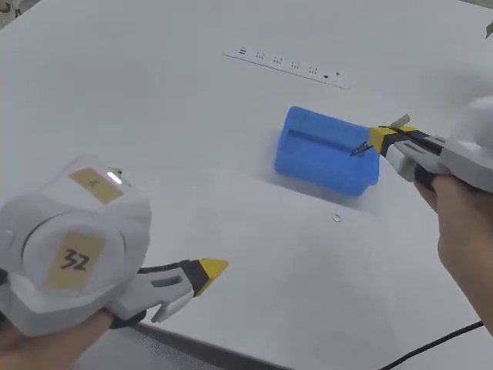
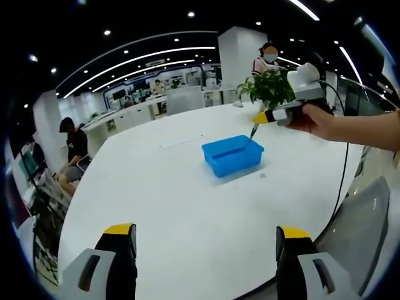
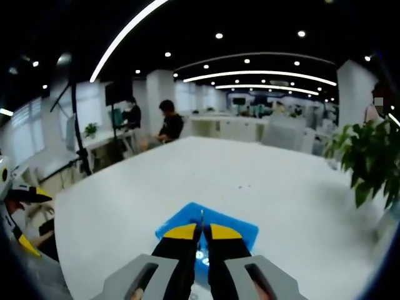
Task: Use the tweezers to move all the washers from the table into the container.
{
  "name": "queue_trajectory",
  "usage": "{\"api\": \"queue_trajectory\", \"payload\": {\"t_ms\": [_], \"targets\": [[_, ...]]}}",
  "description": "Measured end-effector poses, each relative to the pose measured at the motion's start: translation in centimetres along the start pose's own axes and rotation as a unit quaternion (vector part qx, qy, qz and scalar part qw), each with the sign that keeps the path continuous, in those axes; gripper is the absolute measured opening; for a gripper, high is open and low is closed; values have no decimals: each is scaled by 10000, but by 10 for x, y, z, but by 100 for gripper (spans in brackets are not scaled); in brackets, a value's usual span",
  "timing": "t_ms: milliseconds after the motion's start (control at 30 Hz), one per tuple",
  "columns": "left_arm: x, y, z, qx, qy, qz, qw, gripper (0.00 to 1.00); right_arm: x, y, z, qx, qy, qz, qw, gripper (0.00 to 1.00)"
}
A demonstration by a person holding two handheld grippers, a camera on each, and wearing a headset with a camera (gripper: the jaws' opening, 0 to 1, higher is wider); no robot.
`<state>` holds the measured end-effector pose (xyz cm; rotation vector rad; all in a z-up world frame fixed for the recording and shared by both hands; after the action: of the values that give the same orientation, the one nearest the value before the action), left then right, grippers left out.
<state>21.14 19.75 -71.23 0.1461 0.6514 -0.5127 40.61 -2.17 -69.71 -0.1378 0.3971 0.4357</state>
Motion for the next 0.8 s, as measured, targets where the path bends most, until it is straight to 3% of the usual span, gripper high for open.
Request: {"api": "queue_trajectory", "payload": {"t_ms": [267,800], "targets": [[0,-1,1,32,-19,-18,10000,94,-15,8,-12,-134,49,93,9999,2],[6,-9,-2,-17,-18,-227,9997,96,-1,9,-66,-42,592,86,9982,2]]}}
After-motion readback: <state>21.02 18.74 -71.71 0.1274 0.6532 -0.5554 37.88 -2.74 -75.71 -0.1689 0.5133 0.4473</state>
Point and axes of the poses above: the centre of the closed fingertips' face, and the gripper's own axes: x roughly forward along the fingers, y roughly to its left, z roughly out of its top, the point moved 3 cm from there along -x, roughly backward along the fingers, and after that the axes turned 13 degrees about -z, right-handed, at the moved point
